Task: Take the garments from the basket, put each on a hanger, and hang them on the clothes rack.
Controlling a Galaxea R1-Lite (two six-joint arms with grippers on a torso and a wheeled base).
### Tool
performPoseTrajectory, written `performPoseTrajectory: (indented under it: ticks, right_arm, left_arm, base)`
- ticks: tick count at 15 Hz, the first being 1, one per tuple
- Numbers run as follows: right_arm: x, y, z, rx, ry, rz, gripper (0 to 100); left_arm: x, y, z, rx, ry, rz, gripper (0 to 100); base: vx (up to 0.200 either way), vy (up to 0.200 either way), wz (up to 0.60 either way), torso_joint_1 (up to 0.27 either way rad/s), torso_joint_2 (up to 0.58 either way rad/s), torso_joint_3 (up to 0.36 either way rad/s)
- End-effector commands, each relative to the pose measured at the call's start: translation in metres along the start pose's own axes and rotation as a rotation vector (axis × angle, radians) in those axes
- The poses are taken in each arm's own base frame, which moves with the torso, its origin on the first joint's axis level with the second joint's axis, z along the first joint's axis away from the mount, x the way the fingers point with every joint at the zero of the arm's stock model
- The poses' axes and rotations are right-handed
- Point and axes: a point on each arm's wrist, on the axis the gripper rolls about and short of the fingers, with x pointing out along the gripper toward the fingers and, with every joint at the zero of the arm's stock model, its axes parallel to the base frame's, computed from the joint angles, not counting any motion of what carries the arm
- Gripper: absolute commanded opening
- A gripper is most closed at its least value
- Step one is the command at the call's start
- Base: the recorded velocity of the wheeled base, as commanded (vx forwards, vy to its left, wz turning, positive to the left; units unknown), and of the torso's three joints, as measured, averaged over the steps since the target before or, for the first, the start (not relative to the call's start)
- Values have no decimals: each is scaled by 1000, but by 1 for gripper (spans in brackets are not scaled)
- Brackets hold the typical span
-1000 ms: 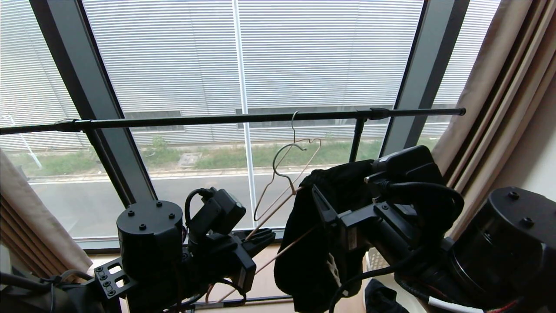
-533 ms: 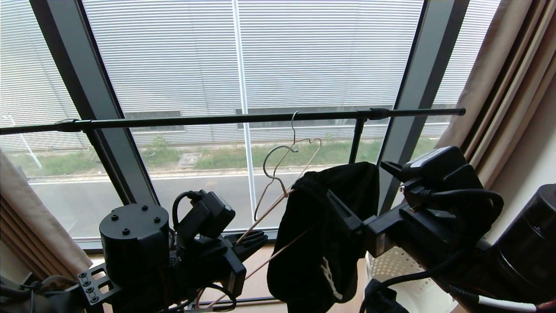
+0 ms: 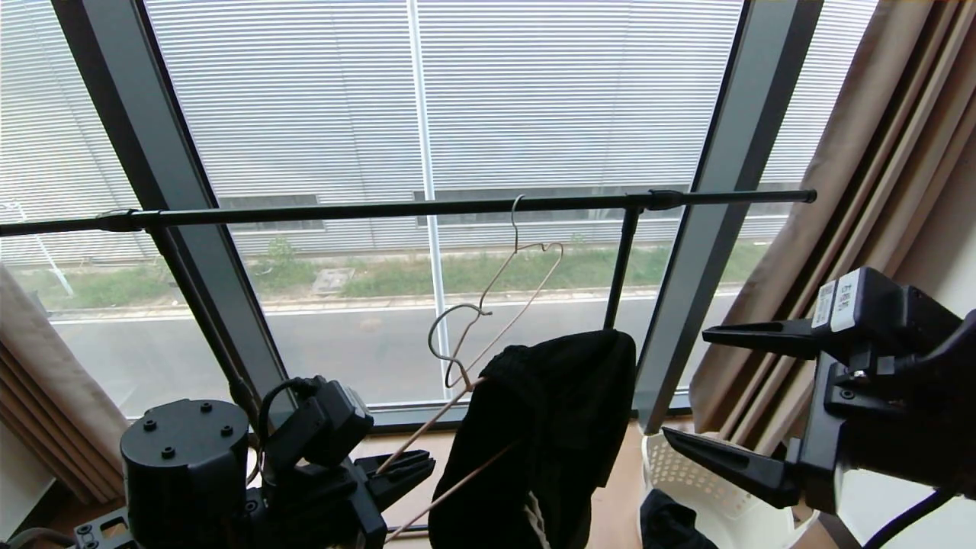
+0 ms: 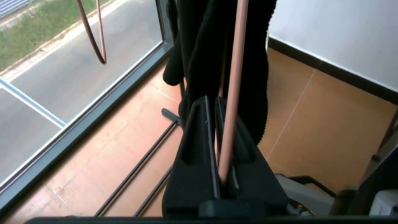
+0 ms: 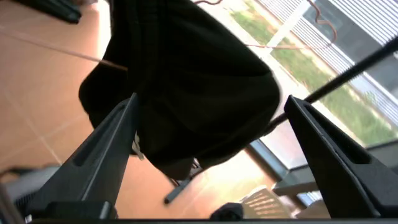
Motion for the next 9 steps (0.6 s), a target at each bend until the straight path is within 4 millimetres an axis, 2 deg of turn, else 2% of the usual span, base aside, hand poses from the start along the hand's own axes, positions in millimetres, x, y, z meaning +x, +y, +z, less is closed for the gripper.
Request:
performPoseTrajectory:
  ticks: [1, 6, 8, 9]
  right_arm:
    - [-7, -27, 13, -66, -1, 13, 100]
    - [41, -58, 26, -237, 85, 367, 100]
    - [58, -66, 31, -244, 120, 438, 100]
    - [74, -72, 37, -216, 130, 498, 100]
  left_arm:
    - [-3, -2, -3, -1, 8, -6, 0]
    - [-2, -9, -3, 11, 8, -52, 0]
    - [-2, -12, -3, 16, 8, -64, 0]
    - [-2, -15, -4, 21, 12, -79, 0]
  base:
    - [0, 0, 0, 0, 0, 0]
    - [0, 0, 0, 0, 0, 0]
    - [0, 0, 0, 0, 0, 0]
    - [0, 0, 0, 0, 0, 0]
